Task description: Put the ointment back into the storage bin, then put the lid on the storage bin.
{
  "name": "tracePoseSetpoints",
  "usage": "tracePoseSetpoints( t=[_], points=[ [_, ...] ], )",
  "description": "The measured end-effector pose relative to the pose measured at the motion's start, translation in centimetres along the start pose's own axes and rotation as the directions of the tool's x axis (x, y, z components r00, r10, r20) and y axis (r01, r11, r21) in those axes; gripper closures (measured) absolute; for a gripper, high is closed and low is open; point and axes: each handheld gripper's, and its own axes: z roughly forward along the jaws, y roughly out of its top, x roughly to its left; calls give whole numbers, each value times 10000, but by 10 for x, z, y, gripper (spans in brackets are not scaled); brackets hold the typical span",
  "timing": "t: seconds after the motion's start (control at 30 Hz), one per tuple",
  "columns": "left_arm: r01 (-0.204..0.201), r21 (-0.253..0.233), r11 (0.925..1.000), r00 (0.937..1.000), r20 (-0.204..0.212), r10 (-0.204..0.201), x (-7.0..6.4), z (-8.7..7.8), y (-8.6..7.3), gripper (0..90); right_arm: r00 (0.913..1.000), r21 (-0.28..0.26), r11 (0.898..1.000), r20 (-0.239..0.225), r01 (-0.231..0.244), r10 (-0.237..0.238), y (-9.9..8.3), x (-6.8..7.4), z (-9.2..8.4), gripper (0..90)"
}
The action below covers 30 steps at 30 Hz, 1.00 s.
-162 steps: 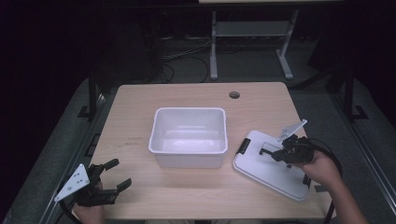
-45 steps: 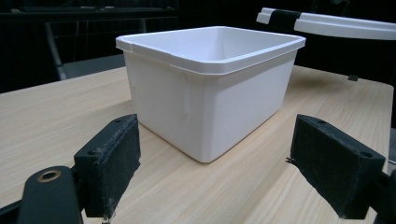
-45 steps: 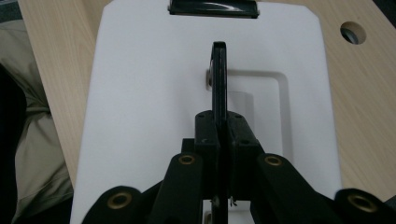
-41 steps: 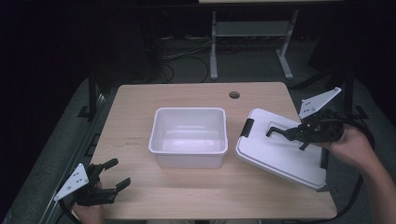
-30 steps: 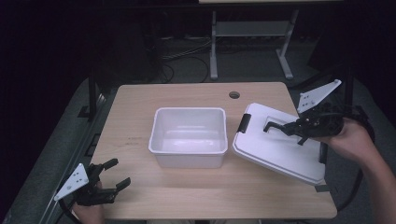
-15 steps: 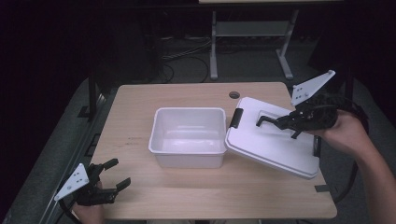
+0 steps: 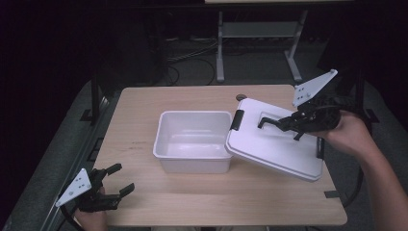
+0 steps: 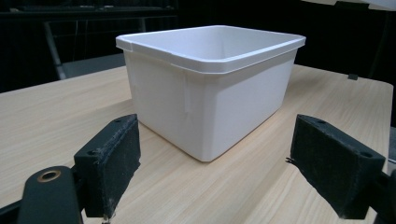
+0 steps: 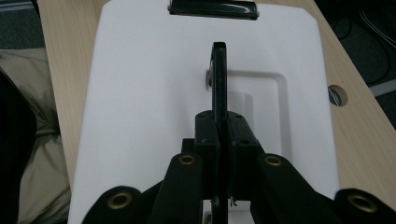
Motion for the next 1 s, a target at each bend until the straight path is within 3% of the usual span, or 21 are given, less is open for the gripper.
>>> tracePoseSetpoints(
  t=[1.0],
  points=[
    [44,-2,10000,10000,-18,-44,1,-1,0,157,9971,-96,9977,-352,665,-668,38,3,21,845]
  ],
)
